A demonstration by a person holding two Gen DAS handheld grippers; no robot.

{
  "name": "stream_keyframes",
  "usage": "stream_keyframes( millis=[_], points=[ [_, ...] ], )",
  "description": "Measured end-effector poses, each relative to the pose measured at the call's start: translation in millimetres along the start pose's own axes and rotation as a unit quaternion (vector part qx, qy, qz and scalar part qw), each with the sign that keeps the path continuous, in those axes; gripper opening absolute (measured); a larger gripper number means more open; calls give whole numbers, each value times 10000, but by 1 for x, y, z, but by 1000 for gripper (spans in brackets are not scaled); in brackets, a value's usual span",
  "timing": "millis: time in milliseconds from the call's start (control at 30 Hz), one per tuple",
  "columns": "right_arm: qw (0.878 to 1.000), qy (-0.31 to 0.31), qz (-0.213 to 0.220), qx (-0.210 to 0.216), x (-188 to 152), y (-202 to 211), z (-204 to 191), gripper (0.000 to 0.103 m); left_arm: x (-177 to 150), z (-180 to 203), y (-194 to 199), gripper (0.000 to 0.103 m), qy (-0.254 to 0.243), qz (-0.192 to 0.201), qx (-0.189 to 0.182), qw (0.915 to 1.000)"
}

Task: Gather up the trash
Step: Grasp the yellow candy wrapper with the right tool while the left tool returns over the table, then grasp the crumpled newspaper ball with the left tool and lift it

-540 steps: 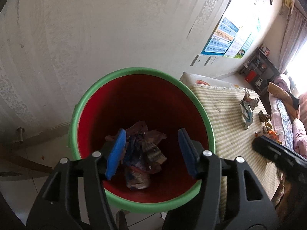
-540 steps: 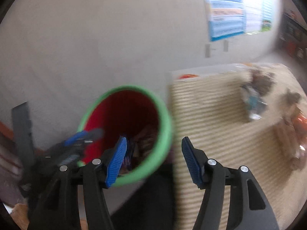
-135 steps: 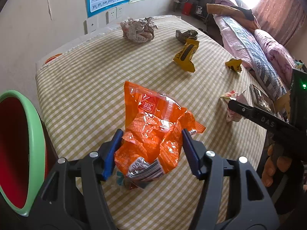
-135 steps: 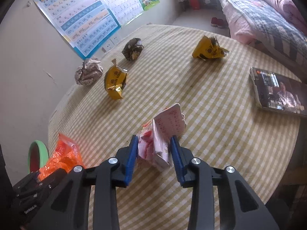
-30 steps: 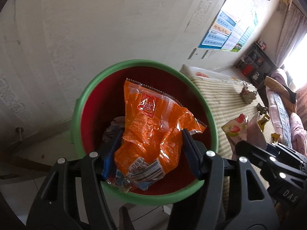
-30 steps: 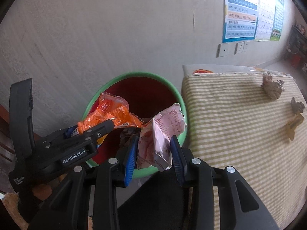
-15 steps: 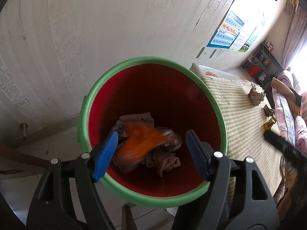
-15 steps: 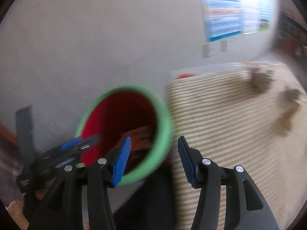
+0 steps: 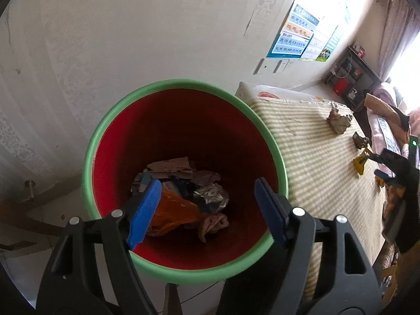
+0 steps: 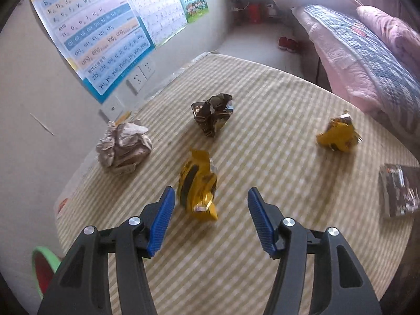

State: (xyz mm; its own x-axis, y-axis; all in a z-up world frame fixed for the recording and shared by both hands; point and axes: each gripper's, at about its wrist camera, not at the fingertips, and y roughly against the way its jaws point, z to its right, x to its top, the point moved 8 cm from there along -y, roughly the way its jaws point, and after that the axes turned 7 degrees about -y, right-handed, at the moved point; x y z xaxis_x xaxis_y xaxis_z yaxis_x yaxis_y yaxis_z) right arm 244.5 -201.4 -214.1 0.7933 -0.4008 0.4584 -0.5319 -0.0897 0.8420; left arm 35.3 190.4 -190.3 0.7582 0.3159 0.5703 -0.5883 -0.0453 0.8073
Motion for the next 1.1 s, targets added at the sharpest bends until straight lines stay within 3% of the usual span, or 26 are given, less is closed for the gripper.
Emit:
stream_keyframes(
  millis=[133, 200, 233, 267, 367, 533, 667, 767, 900, 1000, 1100],
  points=[
    [9995, -64, -214, 213, -3, -15, -7, 55, 0, 2, 4, 71, -51, -20, 31, 10000],
    [9986, -221, -415, 226, -4, -27, -5, 46, 1, 2, 6, 71, -56, -20, 55, 10000],
    [9982, -251, -497, 210, -5, -31, -4, 35, 1, 3, 6, 71, -62, -22, 68, 10000],
    [9980, -202, -552, 240, -6, -34, -4, 35, 1, 3, 7, 71, -75, -29, 80, 9999],
    [9982, 88, -442, 388, -8, -21, -7, 24, 3, 9, 6, 71, -129, -60, 102, 9998],
    [9950, 372, -228, 903, -38, 35, 5, 24, 17, 40, 1, 71, -242, -4, -47, 9997],
    [9944, 286, -123, 1015, -81, 76, 37, 25, 35, 99, -11, 71, -692, 61, -397, 9968],
    [9956, 88, -89, 927, -108, 90, 62, 25, 48, 165, -31, 71, -1124, -31, -806, 9904],
    [9949, -64, -39, 1010, -103, 92, 72, 25, 67, 238, -58, 71, -1412, 10, -1145, 9833],
    [9945, 16, 58, 1042, -101, 92, 74, 25, 85, 285, -79, 78, -1764, 148, -1178, 9771],
    [9932, -7, -23, 1167, -105, 90, 77, 25, 107, 311, -106, 79, -1847, 139, -1038, 9772]
  ],
)
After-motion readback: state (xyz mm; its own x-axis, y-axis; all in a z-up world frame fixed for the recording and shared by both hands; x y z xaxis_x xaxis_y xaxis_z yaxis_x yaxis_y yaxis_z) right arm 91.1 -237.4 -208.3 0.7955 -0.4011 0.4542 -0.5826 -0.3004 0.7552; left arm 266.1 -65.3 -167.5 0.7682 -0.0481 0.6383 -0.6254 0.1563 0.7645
